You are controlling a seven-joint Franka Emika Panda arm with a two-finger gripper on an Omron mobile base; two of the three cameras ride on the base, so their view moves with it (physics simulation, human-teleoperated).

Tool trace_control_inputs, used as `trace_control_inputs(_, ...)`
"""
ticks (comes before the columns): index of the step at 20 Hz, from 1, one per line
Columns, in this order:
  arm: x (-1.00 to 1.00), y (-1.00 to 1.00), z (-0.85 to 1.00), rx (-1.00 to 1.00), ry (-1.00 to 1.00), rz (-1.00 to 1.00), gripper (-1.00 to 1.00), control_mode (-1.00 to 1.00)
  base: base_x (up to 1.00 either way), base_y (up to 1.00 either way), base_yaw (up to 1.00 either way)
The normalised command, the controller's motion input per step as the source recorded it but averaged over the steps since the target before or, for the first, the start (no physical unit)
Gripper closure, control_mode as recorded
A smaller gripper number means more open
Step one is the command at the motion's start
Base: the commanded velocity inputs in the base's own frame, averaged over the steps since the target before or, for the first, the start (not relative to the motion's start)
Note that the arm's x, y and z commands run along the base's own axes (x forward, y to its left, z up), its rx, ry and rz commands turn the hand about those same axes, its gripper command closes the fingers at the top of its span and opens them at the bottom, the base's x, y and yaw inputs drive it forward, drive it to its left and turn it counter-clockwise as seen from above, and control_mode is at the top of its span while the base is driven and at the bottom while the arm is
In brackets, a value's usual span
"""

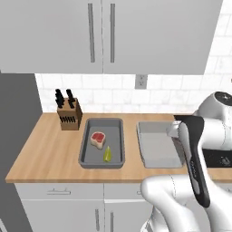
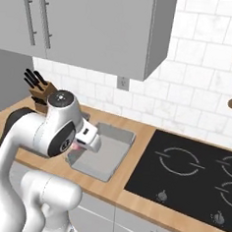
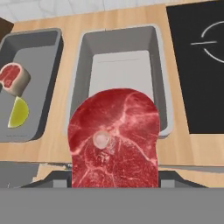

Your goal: Place one lemon wedge and one steak in each tupperware on the nearby counter, to pack two identical lunches.

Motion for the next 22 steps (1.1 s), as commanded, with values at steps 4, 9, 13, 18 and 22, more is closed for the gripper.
trace_control_inputs(4, 0.69, 0.0, -0.53, -0.01, -0.02, 0.01, 1.0, -1.0, 0.0, 0.0, 0.0)
trace_control_inputs(9, 1.0, 0.0, -0.7, -0.01, 0.01, 0.0, 1.0, -1.0, 0.0, 0.0, 0.0)
trace_control_inputs(13, 1.0, 0.0, -0.62, -0.02, 0.06, 0.0, 1.0, -1.0, 0.0, 0.0, 0.0)
trace_control_inputs(18, 0.57, -0.01, -0.45, -0.03, 0.03, 0.0, 1.0, -1.0, 0.0, 0.0, 0.0)
trace_control_inputs(22, 0.2, -0.08, -0.16, 0.0, 0.0, 0.0, 1.0, -1.0, 0.0, 0.0, 0.0)
